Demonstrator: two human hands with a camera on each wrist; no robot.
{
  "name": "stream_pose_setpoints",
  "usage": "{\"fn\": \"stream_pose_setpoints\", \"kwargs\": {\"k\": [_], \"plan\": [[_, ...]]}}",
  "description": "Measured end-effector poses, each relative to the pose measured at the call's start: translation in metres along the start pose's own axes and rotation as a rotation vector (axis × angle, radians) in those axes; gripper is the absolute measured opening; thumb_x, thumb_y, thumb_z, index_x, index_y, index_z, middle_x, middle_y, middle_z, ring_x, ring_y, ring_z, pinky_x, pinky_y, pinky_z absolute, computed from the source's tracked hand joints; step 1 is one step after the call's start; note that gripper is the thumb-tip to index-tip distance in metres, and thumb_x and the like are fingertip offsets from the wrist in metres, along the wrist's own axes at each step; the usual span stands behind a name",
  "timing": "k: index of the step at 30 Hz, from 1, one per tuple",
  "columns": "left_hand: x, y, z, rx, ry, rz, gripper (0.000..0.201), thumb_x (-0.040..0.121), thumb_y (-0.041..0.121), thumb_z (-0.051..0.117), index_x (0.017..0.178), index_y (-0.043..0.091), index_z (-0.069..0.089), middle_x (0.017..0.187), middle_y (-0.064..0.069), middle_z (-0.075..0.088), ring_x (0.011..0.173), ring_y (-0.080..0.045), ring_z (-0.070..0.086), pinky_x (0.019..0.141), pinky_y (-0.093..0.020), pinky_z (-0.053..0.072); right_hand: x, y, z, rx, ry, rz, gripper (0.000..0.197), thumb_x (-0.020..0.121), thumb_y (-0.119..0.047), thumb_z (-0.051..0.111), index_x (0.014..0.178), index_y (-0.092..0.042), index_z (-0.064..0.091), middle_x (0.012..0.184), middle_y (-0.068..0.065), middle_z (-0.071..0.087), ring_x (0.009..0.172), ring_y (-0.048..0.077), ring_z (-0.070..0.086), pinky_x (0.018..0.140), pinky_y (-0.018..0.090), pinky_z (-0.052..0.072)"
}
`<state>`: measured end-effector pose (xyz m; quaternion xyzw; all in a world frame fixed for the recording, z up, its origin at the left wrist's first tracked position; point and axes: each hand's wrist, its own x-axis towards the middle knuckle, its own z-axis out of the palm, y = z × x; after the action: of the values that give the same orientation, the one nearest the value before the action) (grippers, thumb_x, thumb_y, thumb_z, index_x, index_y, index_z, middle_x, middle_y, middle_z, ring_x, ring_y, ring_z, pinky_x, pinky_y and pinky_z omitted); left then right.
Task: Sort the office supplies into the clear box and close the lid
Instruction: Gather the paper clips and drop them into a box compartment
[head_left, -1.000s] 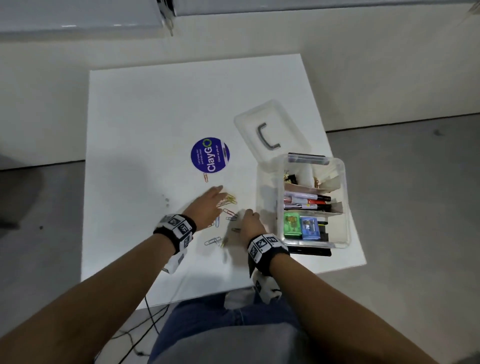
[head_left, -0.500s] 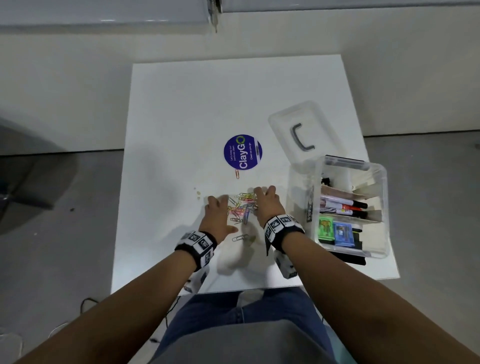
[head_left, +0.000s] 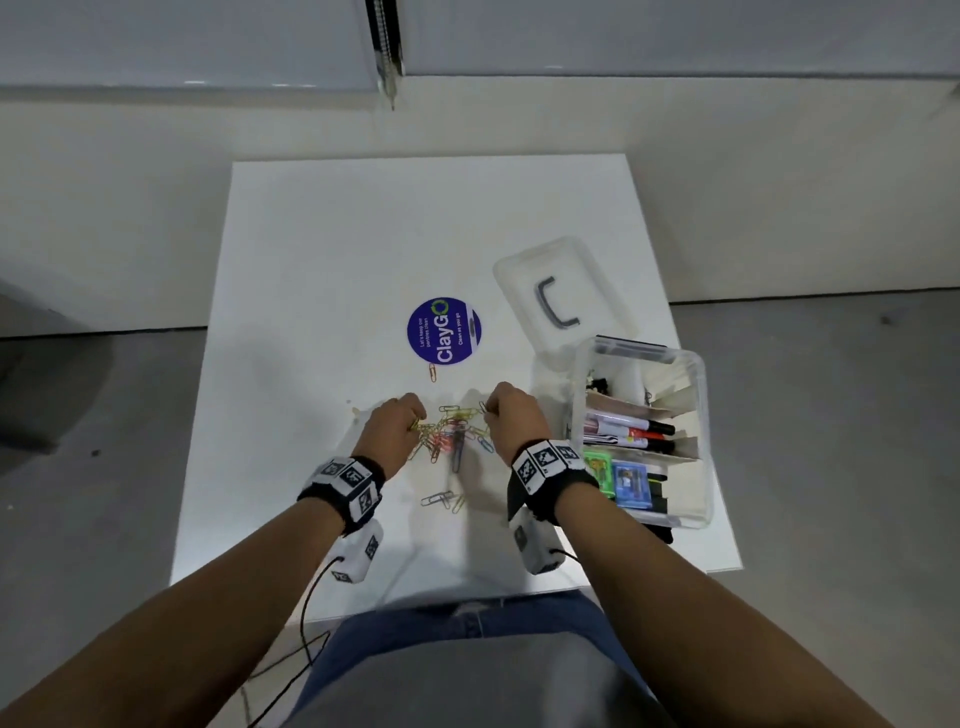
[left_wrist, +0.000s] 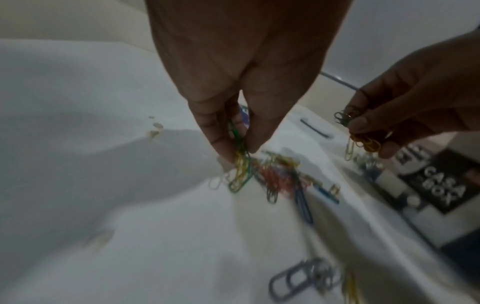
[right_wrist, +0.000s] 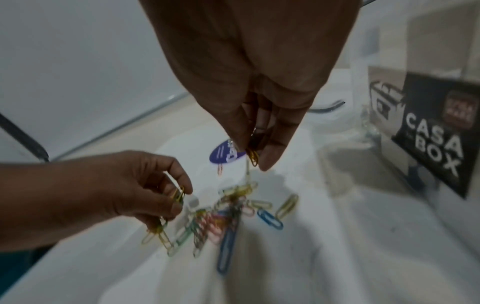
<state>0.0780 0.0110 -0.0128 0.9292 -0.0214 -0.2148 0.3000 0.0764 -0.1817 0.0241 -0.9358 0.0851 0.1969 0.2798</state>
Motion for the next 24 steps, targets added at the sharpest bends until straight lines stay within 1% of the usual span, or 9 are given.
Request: {"fn": "stream_pose_setpoints", "kwargs": {"k": [2, 6, 10, 13, 16, 18, 20, 22, 24], "plan": [[-0.003, 0.017, -0.014, -0.097, 0.009, 0.003, 0.020, 0.084, -0.001, 0.059, 0.096, 0.015, 0.060, 0.084, -0.008, 0.063, 0.078, -0.024, 0.061, 0.067, -0.028, 0.046, -0.007, 0.002, -0.021, 0.102, 0.033, -0.032, 0.007, 0.091, -0.008, 0.053, 0.095, -0.007, 0.059, 0.096, 0.012, 0.066, 0.089, 0.029, 0.062, 0.075, 0.034, 0.050], [-0.011, 0.080, -0.036, -0.286, 0.061, 0.104, 0.018, 0.085, 0.006, 0.065, 0.099, 0.017, 0.062, 0.086, -0.003, 0.062, 0.074, -0.013, 0.058, 0.071, -0.029, 0.053, -0.028, 0.017, -0.071, 0.284, 0.123, -0.118, 0.004, 0.088, -0.009, 0.060, 0.089, -0.012, 0.059, 0.083, 0.007, 0.067, 0.077, 0.026, 0.063, 0.071, 0.036, 0.053], [-0.010, 0.166, -0.037, -0.427, 0.080, 0.228, 0.019, 0.085, 0.009, 0.068, 0.101, 0.019, 0.063, 0.087, 0.003, 0.061, 0.073, -0.005, 0.057, 0.068, -0.016, 0.053, -0.053, 0.047, -0.130, 0.372, 0.273, -0.148, 0.006, 0.088, -0.013, 0.063, 0.091, -0.014, 0.058, 0.080, -0.001, 0.066, 0.072, 0.017, 0.063, 0.068, 0.028, 0.052], [-0.002, 0.228, -0.023, -0.467, 0.097, 0.336, 0.020, 0.085, 0.011, 0.069, 0.102, 0.021, 0.063, 0.088, 0.005, 0.062, 0.076, -0.002, 0.058, 0.068, -0.011, 0.050, -0.064, 0.074, -0.163, 0.447, 0.392, -0.095, 0.005, 0.089, -0.014, 0.063, 0.092, -0.014, 0.059, 0.078, -0.002, 0.066, 0.070, 0.015, 0.064, 0.066, 0.026, 0.053], [0.011, 0.276, 0.003, -0.443, 0.109, 0.388, 0.021, 0.085, 0.009, 0.067, 0.104, 0.019, 0.063, 0.092, 0.004, 0.063, 0.082, -0.003, 0.059, 0.070, -0.008, 0.047, -0.058, 0.104, -0.178, 0.460, 0.467, 0.015, 0.008, 0.089, -0.013, 0.064, 0.088, -0.017, 0.057, 0.076, 0.000, 0.067, 0.068, 0.020, 0.066, 0.066, 0.034, 0.057], [0.018, 0.298, 0.024, -0.440, 0.100, 0.373, 0.022, 0.085, 0.006, 0.066, 0.104, 0.016, 0.063, 0.090, 0.002, 0.062, 0.080, -0.006, 0.058, 0.067, -0.009, 0.046, -0.047, 0.125, -0.177, 0.418, 0.488, 0.087, 0.010, 0.087, -0.014, 0.065, 0.085, -0.018, 0.056, 0.080, 0.003, 0.070, 0.073, 0.024, 0.068, 0.070, 0.039, 0.058], [0.027, 0.310, 0.044, -0.438, 0.083, 0.336, 0.020, 0.085, 0.004, 0.067, 0.103, 0.013, 0.064, 0.090, -0.001, 0.064, 0.078, -0.010, 0.059, 0.067, -0.016, 0.049, -0.036, 0.139, -0.171, 0.405, 0.471, 0.154, 0.010, 0.087, -0.012, 0.064, 0.085, -0.018, 0.056, 0.084, 0.007, 0.071, 0.076, 0.027, 0.069, 0.073, 0.044, 0.058], [0.036, 0.314, 0.063, -0.384, 0.060, 0.322, 0.018, 0.087, 0.005, 0.065, 0.104, 0.011, 0.067, 0.097, -0.004, 0.069, 0.086, -0.015, 0.064, 0.078, -0.026, 0.053, -0.027, 0.149, -0.166, 0.376, 0.443, 0.200, 0.007, 0.087, -0.008, 0.062, 0.092, -0.013, 0.061, 0.091, 0.010, 0.071, 0.084, 0.029, 0.069, 0.078, 0.043, 0.057], [0.041, 0.314, 0.074, -0.284, 0.014, 0.334, 0.021, 0.092, 0.008, 0.059, 0.110, 0.010, 0.069, 0.107, -0.005, 0.072, 0.099, -0.017, 0.066, 0.091, -0.027, 0.051, -0.021, 0.154, -0.164, 0.296, 0.391, 0.232, 0.016, 0.089, -0.007, 0.058, 0.104, -0.010, 0.063, 0.101, 0.013, 0.071, 0.094, 0.030, 0.067, 0.083, 0.037, 0.055]]}}
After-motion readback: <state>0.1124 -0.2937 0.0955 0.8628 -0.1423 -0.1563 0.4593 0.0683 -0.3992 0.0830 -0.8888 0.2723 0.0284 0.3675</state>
